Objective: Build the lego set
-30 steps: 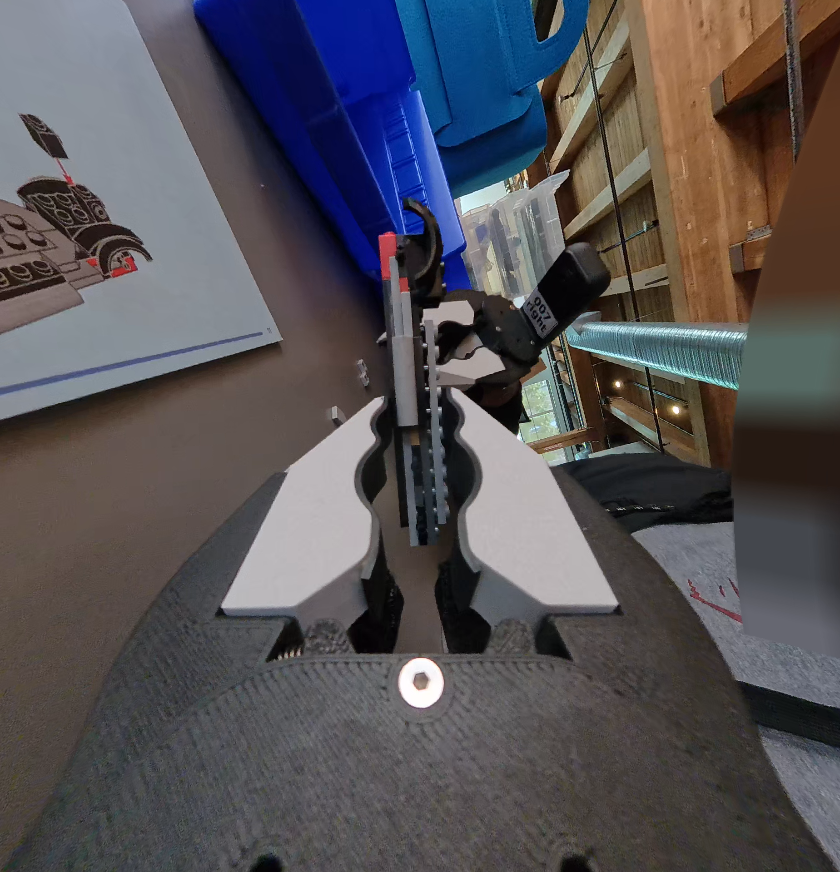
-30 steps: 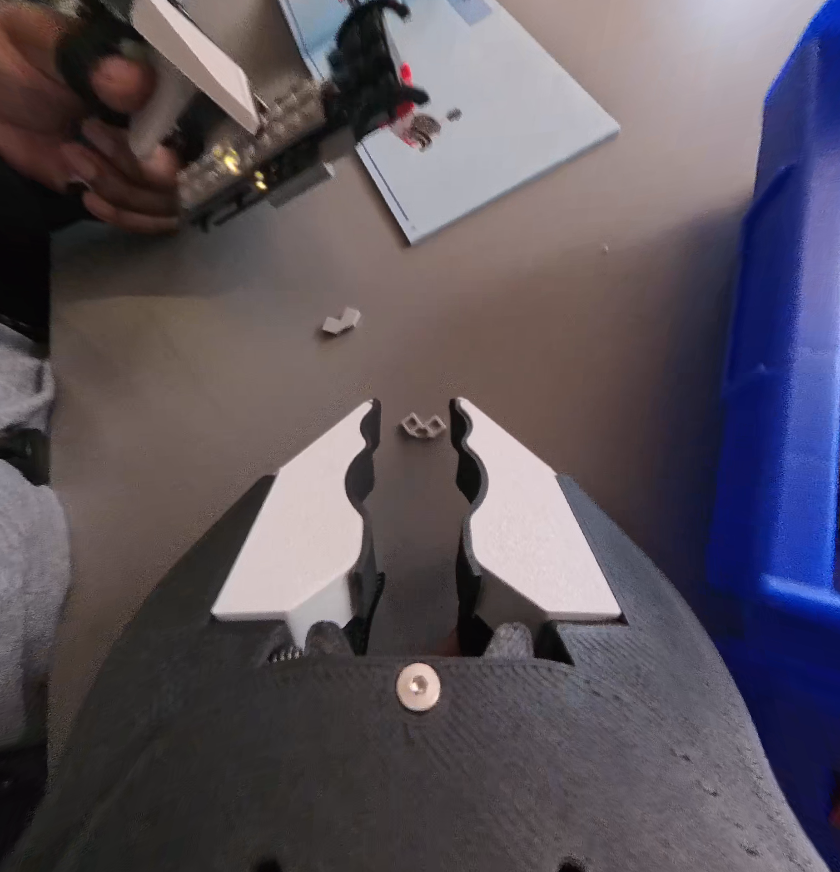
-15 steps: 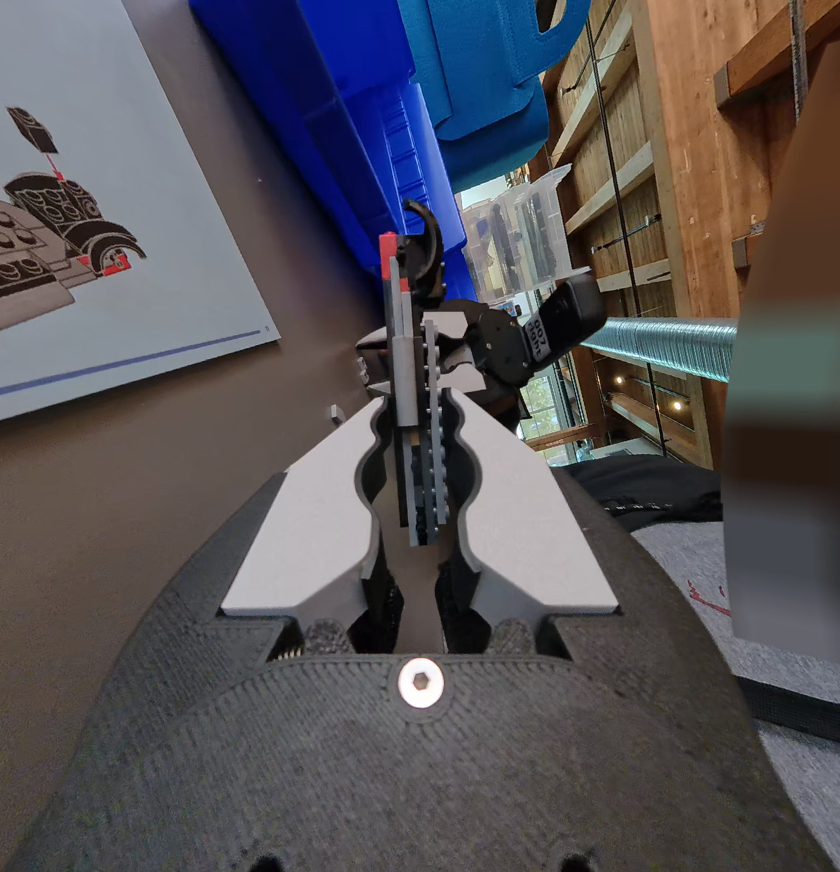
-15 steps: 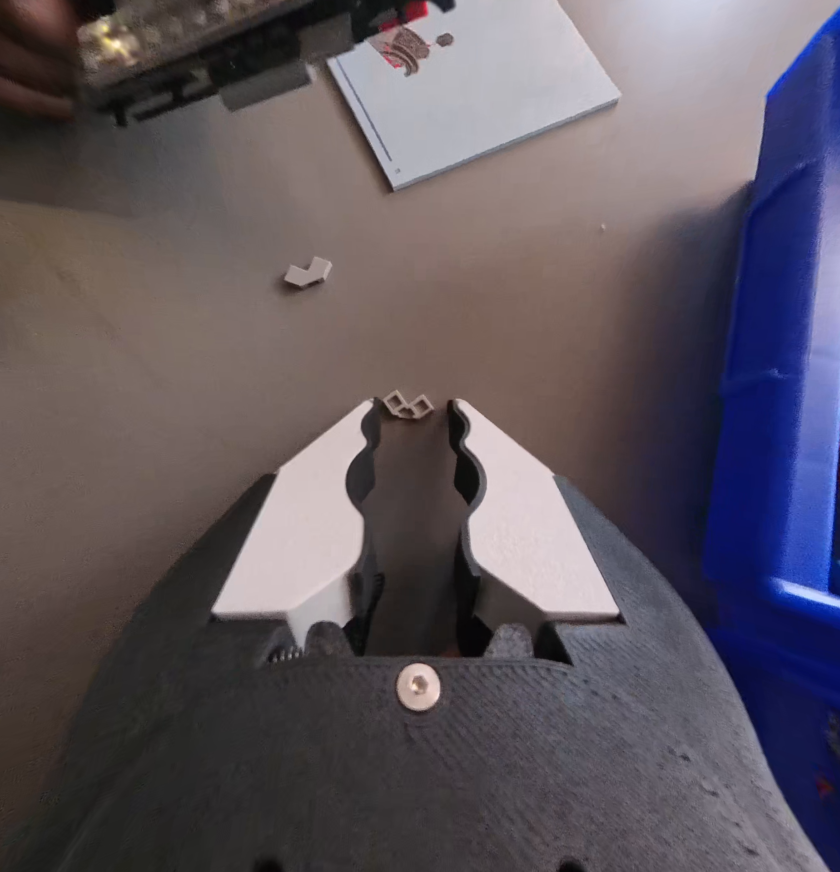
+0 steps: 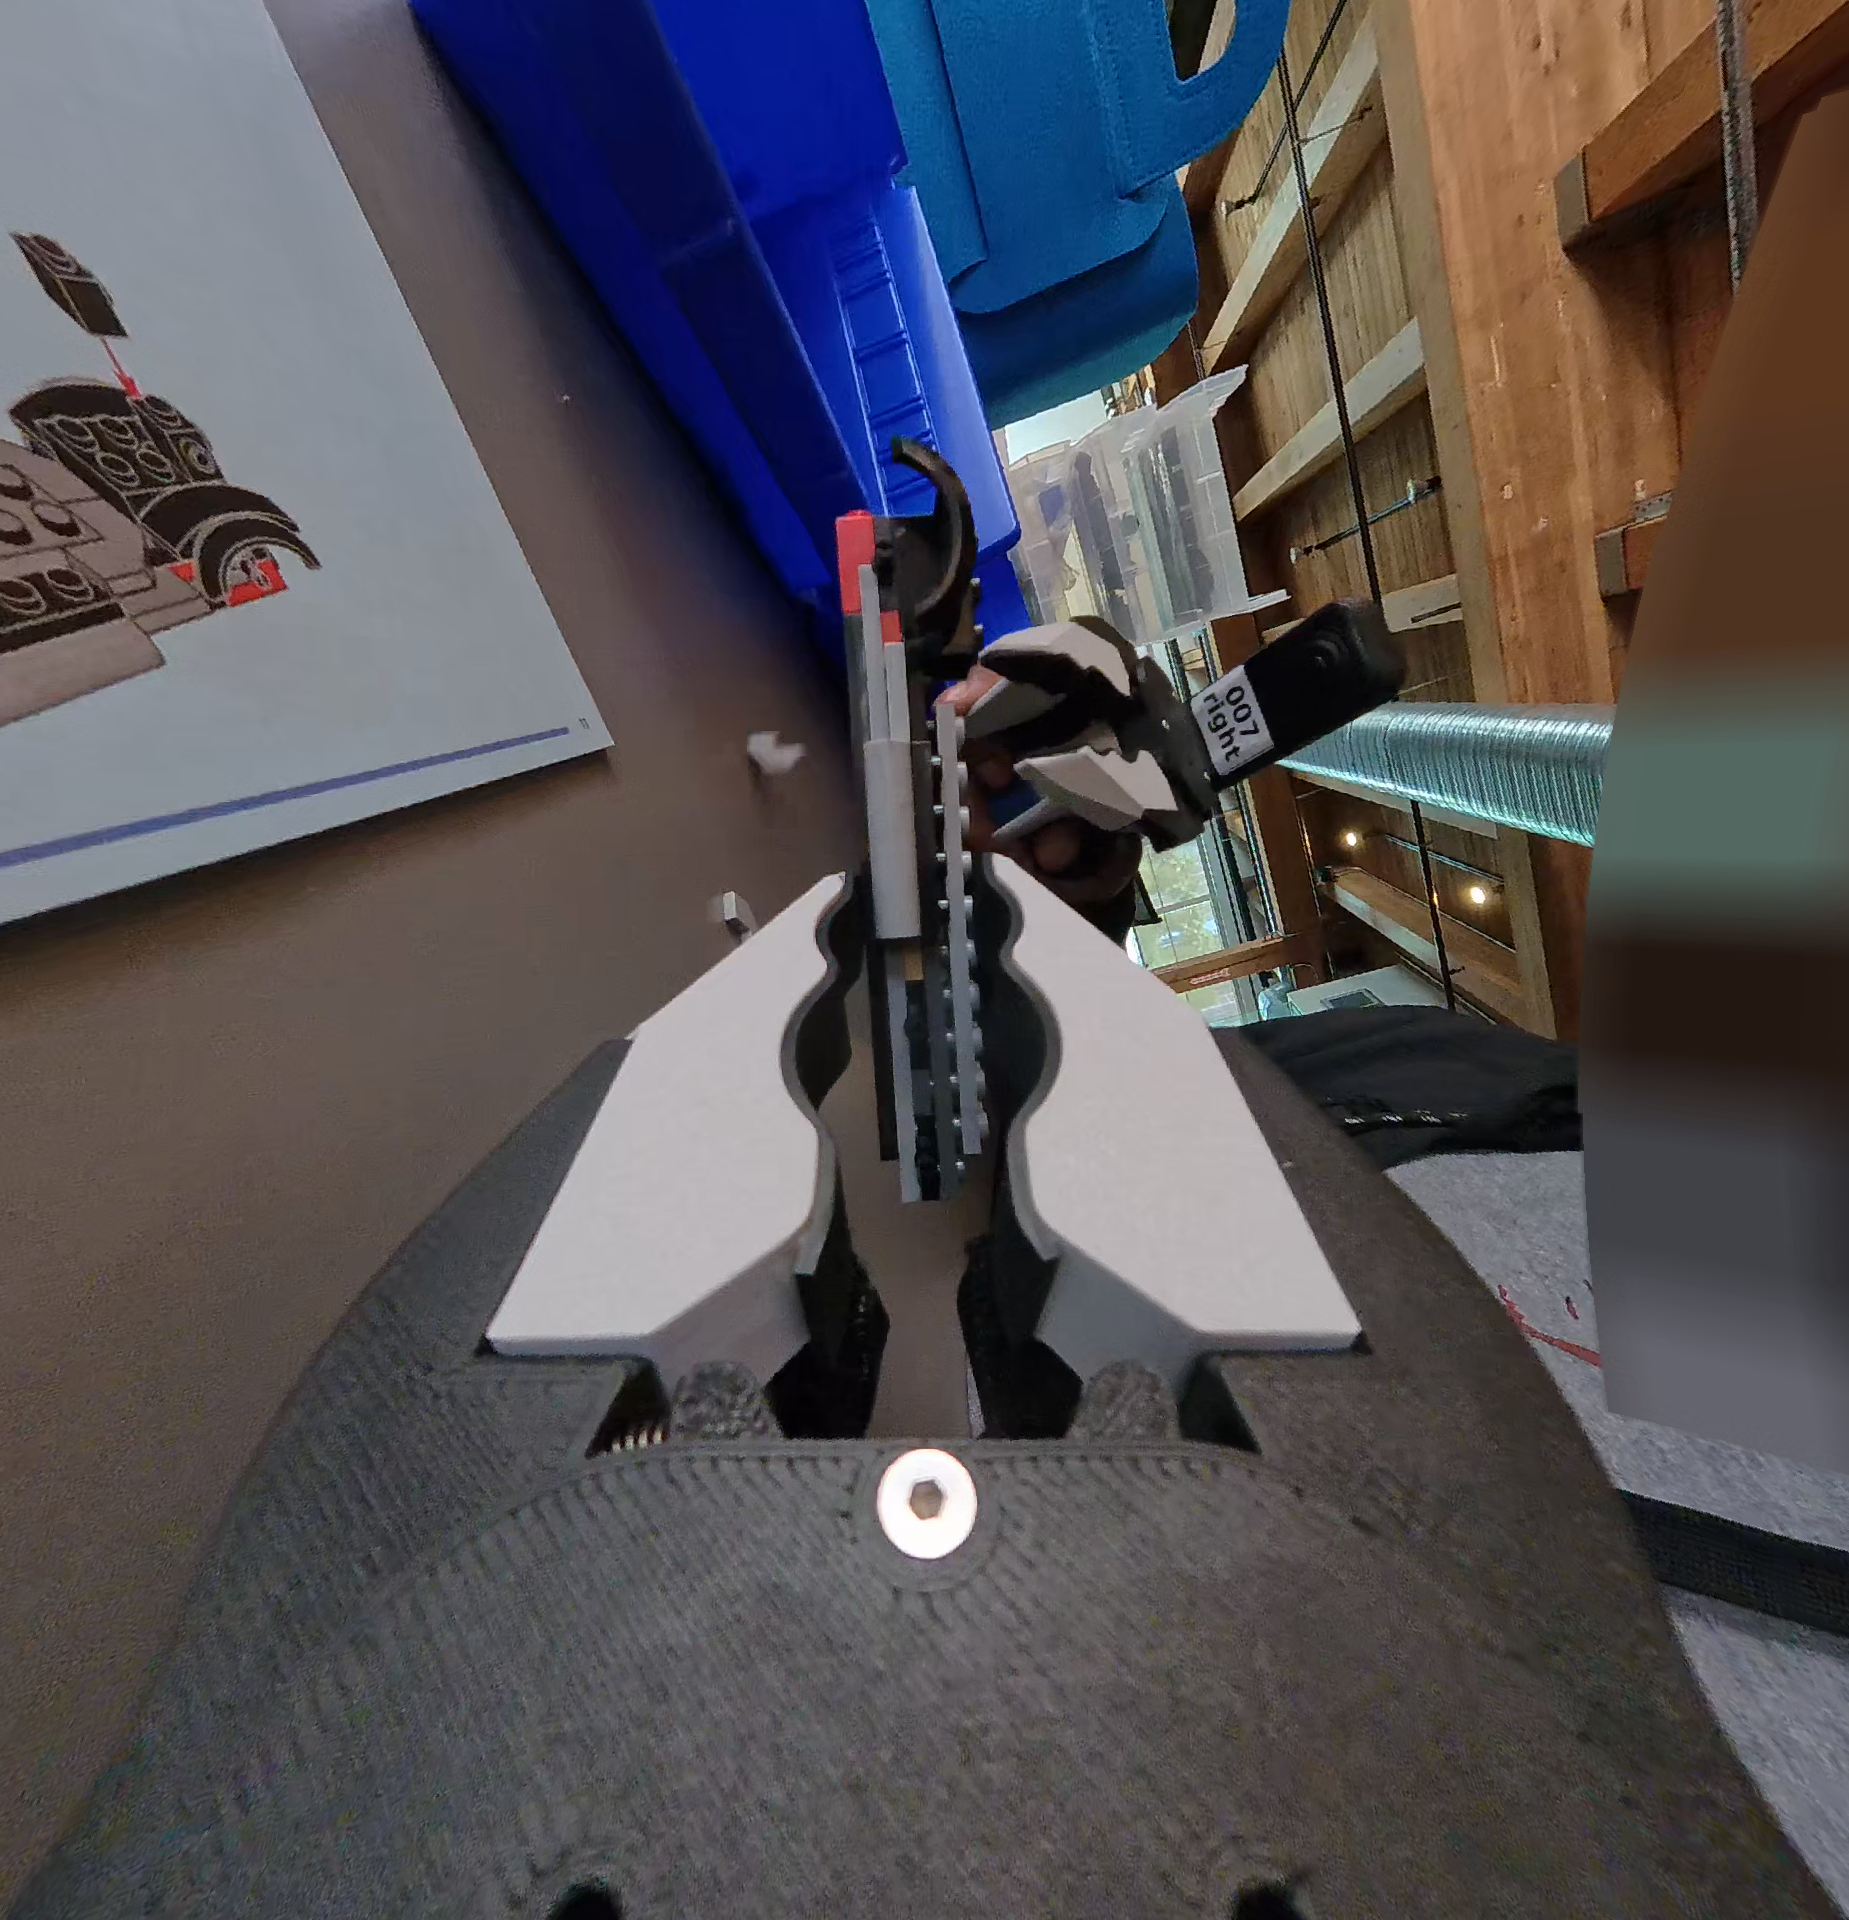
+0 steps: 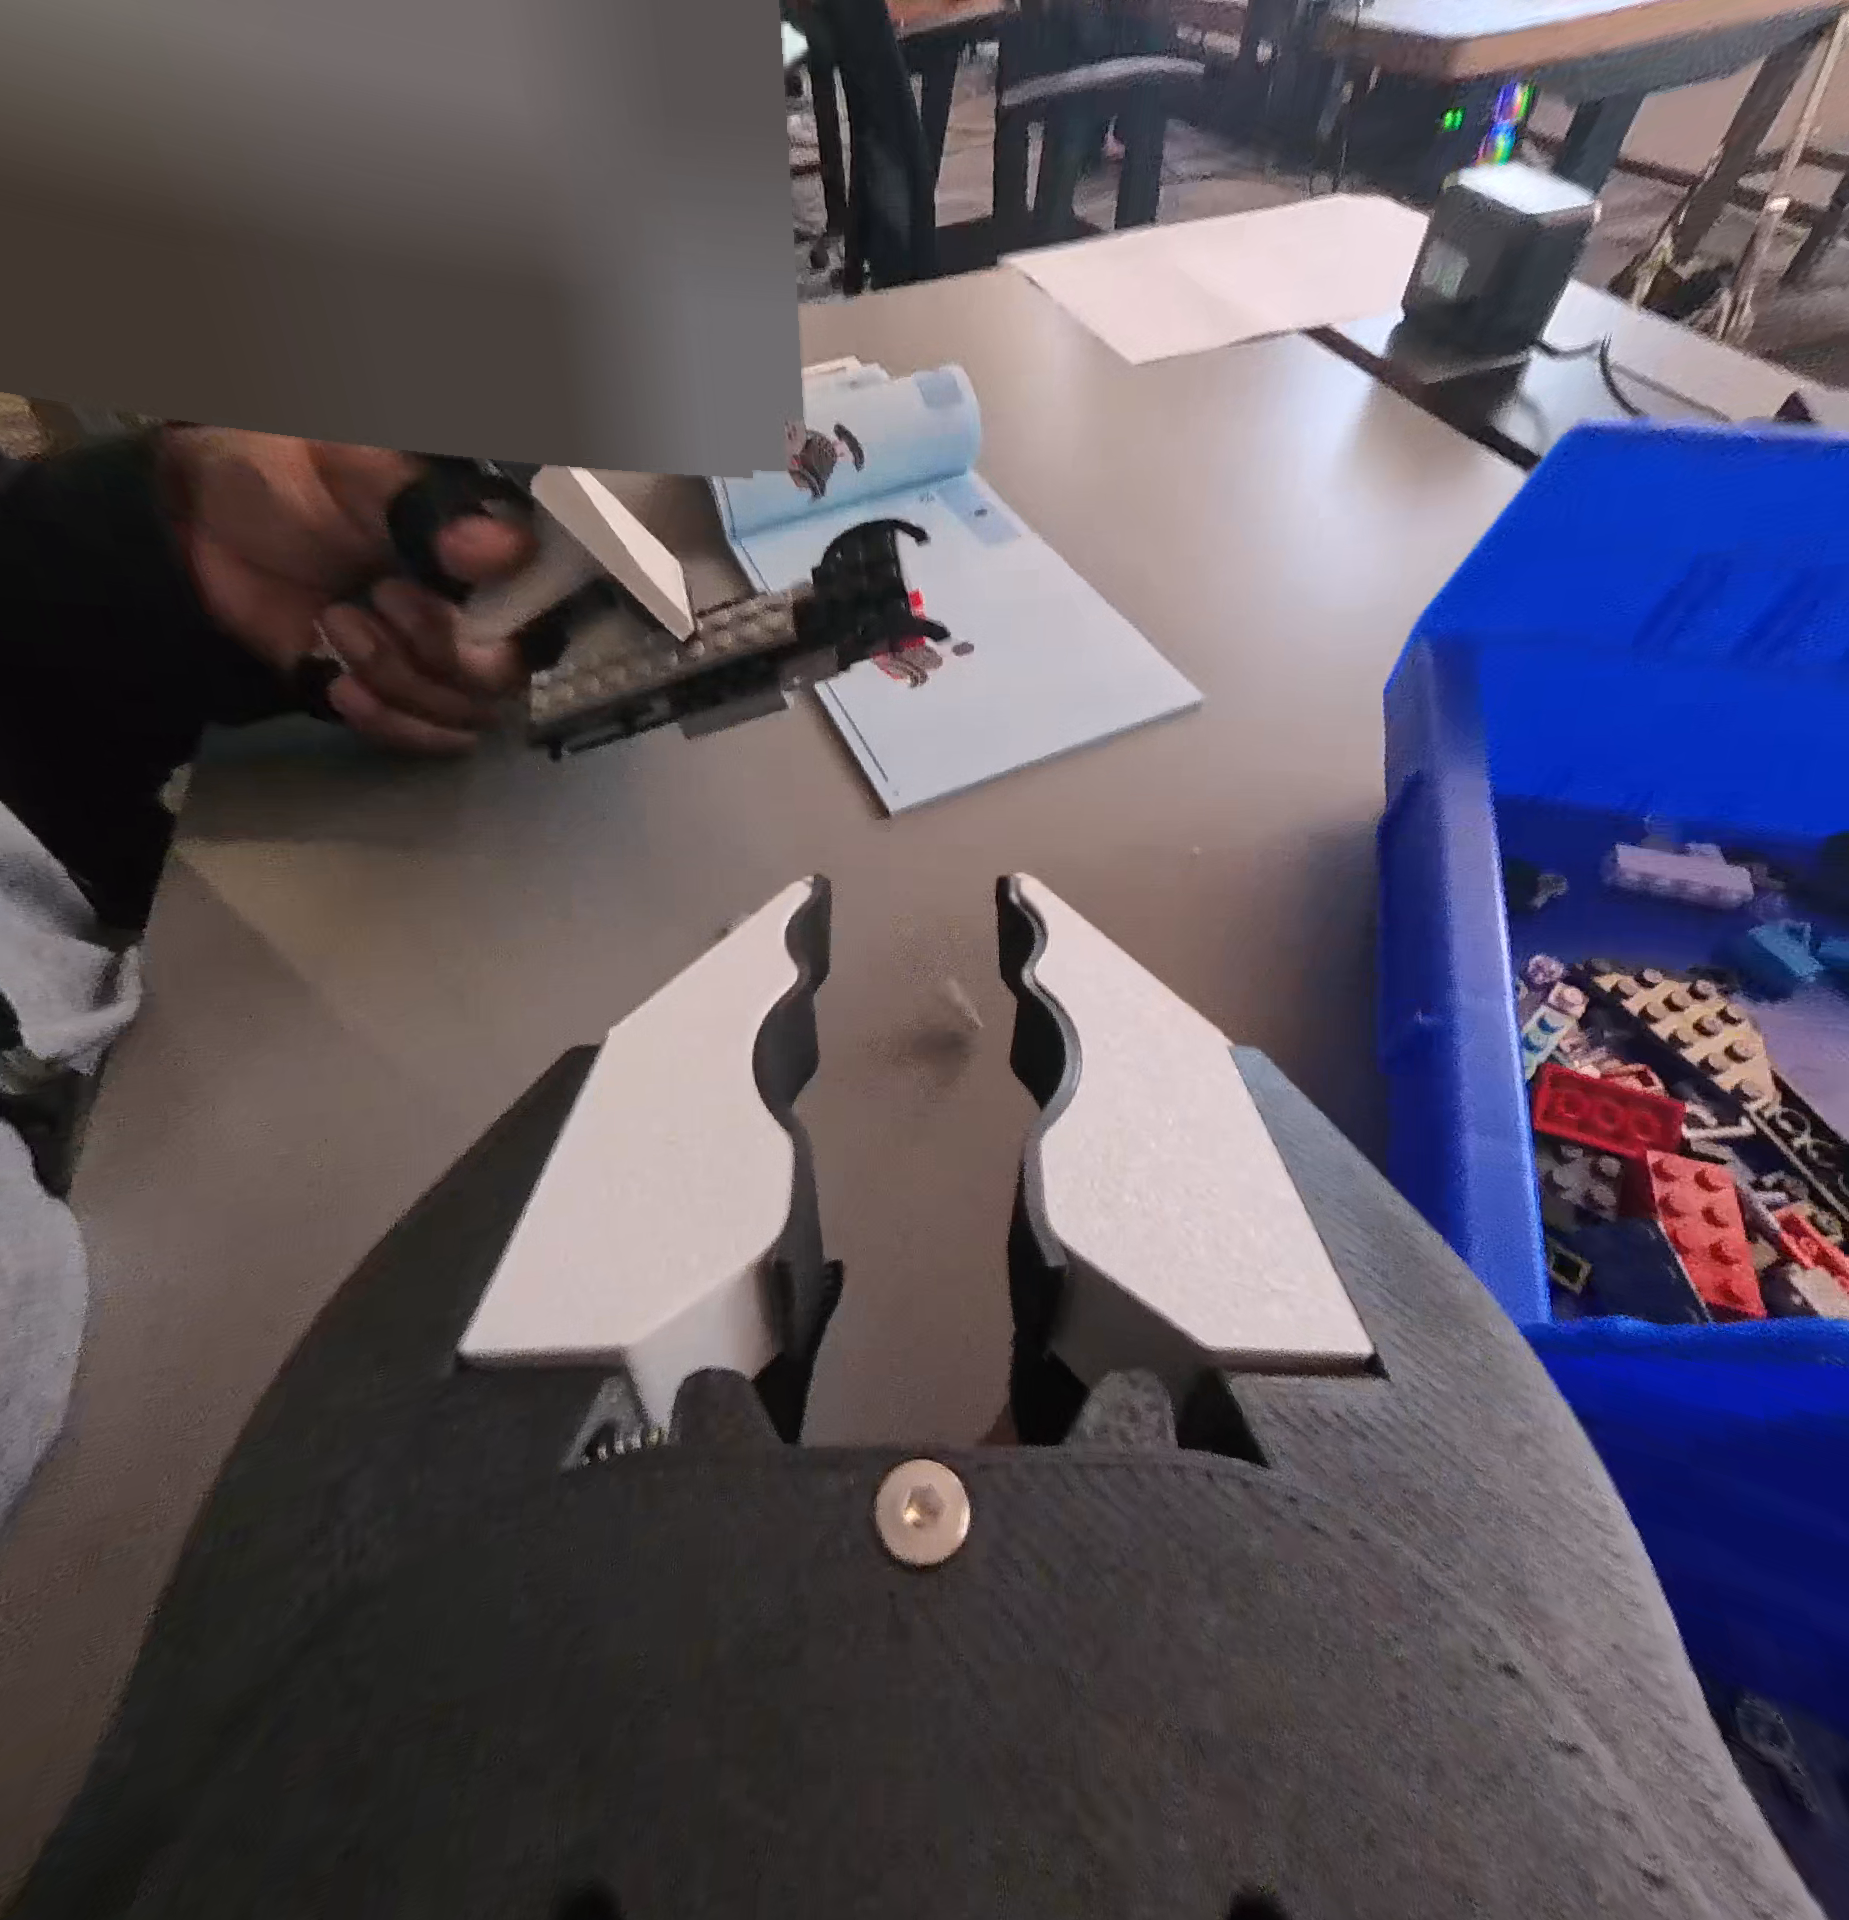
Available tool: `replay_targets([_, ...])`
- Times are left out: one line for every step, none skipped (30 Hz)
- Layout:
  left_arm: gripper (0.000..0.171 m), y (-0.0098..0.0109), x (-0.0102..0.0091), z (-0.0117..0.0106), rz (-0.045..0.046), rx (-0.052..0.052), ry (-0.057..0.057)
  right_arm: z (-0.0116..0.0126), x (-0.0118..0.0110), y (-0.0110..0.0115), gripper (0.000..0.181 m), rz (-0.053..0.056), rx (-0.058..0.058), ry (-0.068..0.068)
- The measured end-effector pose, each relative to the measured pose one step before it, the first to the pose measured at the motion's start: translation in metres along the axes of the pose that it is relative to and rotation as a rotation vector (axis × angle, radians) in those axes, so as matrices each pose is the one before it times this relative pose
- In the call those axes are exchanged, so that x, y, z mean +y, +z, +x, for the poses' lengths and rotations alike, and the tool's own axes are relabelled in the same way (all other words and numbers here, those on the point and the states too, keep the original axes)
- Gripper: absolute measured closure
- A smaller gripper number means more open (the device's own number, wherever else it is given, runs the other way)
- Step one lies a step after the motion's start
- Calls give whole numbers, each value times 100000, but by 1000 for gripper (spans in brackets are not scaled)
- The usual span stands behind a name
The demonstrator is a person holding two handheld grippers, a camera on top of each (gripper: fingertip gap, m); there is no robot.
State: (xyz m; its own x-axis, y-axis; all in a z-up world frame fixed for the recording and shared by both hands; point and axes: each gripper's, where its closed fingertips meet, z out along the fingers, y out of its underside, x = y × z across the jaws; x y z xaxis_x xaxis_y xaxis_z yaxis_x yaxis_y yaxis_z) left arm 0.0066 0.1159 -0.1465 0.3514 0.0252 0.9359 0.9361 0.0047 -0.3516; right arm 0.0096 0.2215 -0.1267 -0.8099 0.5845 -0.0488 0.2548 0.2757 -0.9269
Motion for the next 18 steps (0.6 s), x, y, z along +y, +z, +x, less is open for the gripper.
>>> replay_targets([151, 13, 9, -16, -102, -71, -88, 274, 491, 59, 146, -2217, 736, 379])
replay_targets([151, 8, 2, -11, -31, 36, -81, 329, 545, 91, 146, -2647, 1421, -140])
replay_targets([151, -4, -11, 4, 81, 5, -53, 259, 507, 100, 146, -2562, 1127, -194])
replay_targets([151, -19, -18, -10, 155, -15, -33, 172, 415, 118, 147, -2026, 538, 386])
replay_targets([151, -18, -32, 4, 162, 36, -44, 176, 376, 118, 147, -1817, 471, 1045])
replay_targets([152, -10, -16, 3, 140, 77, -24, 187, 372, 118, 147, -1812, 633, 912])
replay_targets([152, -14, -13, 13, 93, 83, -33, 264, 343, 113, 147, -1749, 1241, 491])
replay_targets([151, -13, -23, 15, 96, 127, -17, 340, 324, 121, 147, -1755, 1781, 456])
replay_targets([152, -5, -6, 8, 70, 118, -17, 346, 308, 103, 147, -1743, 1896, 508])
replay_targets([152, -9, -3, 22, 21, 140, -34, 390, 298, 90, 148, -1709, 2218, 649])
replay_targets([152, -16, -5, 12, 61, 144, -27, 455, 251, 80, 148, -1550, 2660, 1028])
replay_targets([152, -16, -15, 8, 60, 114, -77, 526, 153, 73, 148, -973, 3100, 1316])
replay_targets([152, -6, -8, 25, 54, 157, -50, 499, 78, 75, 148, -549, 2957, 1461])
replay_targets([152, 1, -7, 11, 8, 150, -34, 304, 21, 106, 148, -269, 2100, 1668])
replay_targets([152, -9, -5, 25, 11, 127, 35, 427, 46, 175, 148, -434, 3254, 2196])
replay_targets([152, 8, 0, 18, -23, 80, 39, 555, 114, 253, 148, -901, 4413, 2106])
replay_targets([152, 8, 0, 23, -27, 160, 120, 537, 189, 289, 148, -1293, 5011, 1090])
replay_targets([151, -3, 7, 31, -34, 119, 111, 537, 206, 293, 148, -1408, 5349, 403])
